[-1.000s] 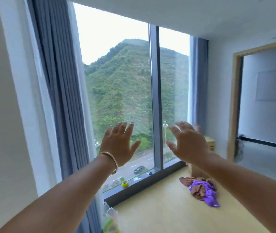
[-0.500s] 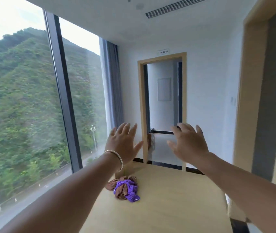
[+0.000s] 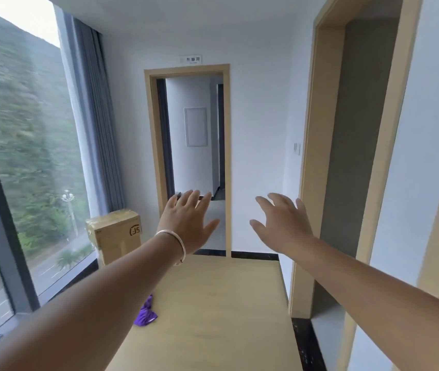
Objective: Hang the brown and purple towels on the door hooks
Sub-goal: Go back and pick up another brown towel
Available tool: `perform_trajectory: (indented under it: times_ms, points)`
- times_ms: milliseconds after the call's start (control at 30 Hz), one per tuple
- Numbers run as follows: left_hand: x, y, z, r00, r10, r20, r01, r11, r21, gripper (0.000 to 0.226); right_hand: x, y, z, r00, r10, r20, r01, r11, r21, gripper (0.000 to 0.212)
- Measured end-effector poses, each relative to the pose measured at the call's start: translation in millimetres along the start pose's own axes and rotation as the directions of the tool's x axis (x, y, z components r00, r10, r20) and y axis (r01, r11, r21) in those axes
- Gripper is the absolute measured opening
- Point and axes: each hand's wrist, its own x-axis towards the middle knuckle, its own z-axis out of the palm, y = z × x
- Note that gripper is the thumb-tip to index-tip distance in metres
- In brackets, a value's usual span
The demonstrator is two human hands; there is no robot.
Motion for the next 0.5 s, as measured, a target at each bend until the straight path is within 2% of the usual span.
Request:
perform_trajectory:
  times_ms: [233, 500]
  points:
    - [88, -25, 69, 0.995, 0.096, -0.004, -0.096, 0.992, -0.078, 0.065, 83, 3, 46, 0.999, 0.034, -0.016, -0.035, 0.995, -0.088, 0.055]
    - [188, -76, 152, 0.993, 0.115, 0.020, -0.111, 0.984, -0.139, 0.066, 182, 1, 106, 0.994, 0.112, 0.015, -0.109, 0.984, -0.141, 0.057]
